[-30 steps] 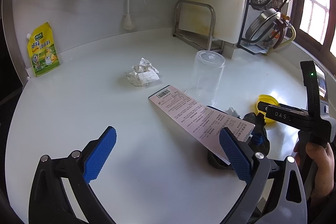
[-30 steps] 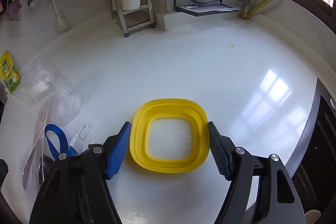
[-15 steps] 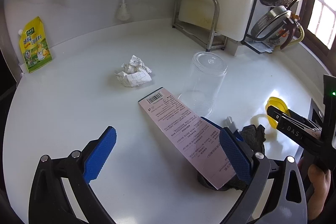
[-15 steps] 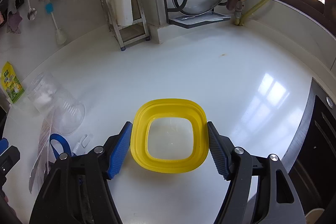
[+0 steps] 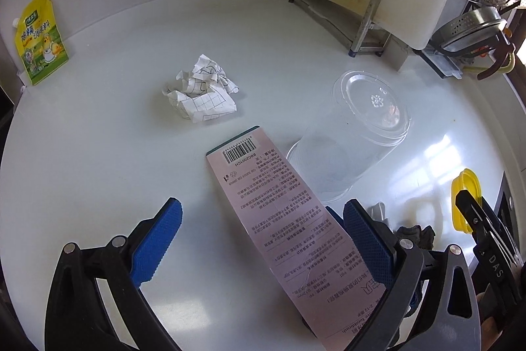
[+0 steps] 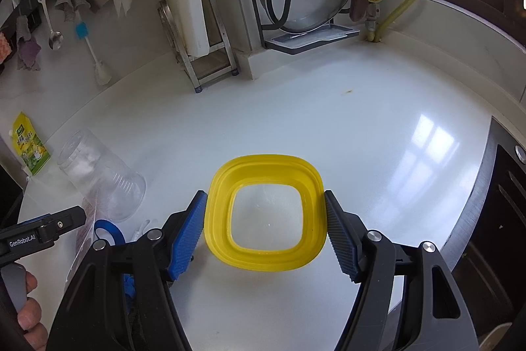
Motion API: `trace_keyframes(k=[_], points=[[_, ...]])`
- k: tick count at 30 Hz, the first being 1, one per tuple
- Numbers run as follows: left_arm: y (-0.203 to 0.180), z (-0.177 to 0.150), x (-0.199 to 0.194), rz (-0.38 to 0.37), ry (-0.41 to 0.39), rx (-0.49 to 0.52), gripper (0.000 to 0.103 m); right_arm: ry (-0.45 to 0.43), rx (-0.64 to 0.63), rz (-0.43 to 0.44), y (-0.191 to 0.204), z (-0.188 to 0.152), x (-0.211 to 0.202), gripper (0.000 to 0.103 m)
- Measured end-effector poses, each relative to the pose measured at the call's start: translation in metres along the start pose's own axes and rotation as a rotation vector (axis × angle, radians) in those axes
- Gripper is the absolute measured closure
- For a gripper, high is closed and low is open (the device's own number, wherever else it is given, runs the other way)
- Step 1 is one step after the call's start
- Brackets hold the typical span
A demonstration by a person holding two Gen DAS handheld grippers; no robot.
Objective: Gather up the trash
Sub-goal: 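Grasp the pink receipt with the left gripper while the right gripper holds the lid, then lift the receipt off the counter with the left gripper while the right holds the lid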
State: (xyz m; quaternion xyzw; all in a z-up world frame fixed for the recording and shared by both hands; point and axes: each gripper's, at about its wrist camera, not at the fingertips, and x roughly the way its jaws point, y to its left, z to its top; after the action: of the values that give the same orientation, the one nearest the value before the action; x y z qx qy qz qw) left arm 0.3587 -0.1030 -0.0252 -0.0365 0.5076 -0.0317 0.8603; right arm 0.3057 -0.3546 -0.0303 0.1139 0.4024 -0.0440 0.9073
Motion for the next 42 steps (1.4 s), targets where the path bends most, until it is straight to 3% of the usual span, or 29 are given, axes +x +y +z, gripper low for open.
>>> trace_keyframes(k=[5, 9, 21, 26, 29, 38, 39, 41, 42], points=[[-0.001, 0.002, 0.010, 0.018, 0.023, 0.004, 0.006, 0.002, 0.007, 0.005, -0.001, 0.001, 0.001, 0.036], [0.000, 0.005, 0.013, -0.013, 0.038, -0.017, 0.010, 0.003, 0.007, 0.005, -0.001, 0.001, 0.001, 0.036], [0.005, 0.007, 0.011, -0.023, 0.028, 0.014, 0.053, 0.003, 0.006, 0.004, -0.001, 0.001, 0.000, 0.036], [0.011, 0.005, 0.002, -0.053, 0.015, 0.016, 0.084, 0.004, 0.007, 0.005, -0.001, 0.001, 0.001, 0.036], [0.015, 0.002, 0.000, -0.063, 0.022, 0.013, 0.089, 0.005, 0.005, 0.003, -0.001, 0.001, 0.001, 0.036], [0.033, -0.009, -0.011, -0.077, 0.053, -0.010, 0.086, 0.006, 0.005, 0.003, -0.001, 0.001, 0.001, 0.036], [0.037, -0.010, -0.013, -0.084, 0.056, -0.026, 0.083, 0.006, 0.004, 0.003, -0.001, 0.001, 0.001, 0.036], [0.042, -0.014, -0.020, -0.095, 0.054, -0.051, 0.055, 0.008, 0.003, 0.004, -0.001, 0.000, 0.001, 0.036], [0.043, -0.015, -0.023, -0.093, 0.054, -0.062, 0.046, 0.008, 0.003, 0.005, 0.000, 0.000, 0.001, 0.036]])
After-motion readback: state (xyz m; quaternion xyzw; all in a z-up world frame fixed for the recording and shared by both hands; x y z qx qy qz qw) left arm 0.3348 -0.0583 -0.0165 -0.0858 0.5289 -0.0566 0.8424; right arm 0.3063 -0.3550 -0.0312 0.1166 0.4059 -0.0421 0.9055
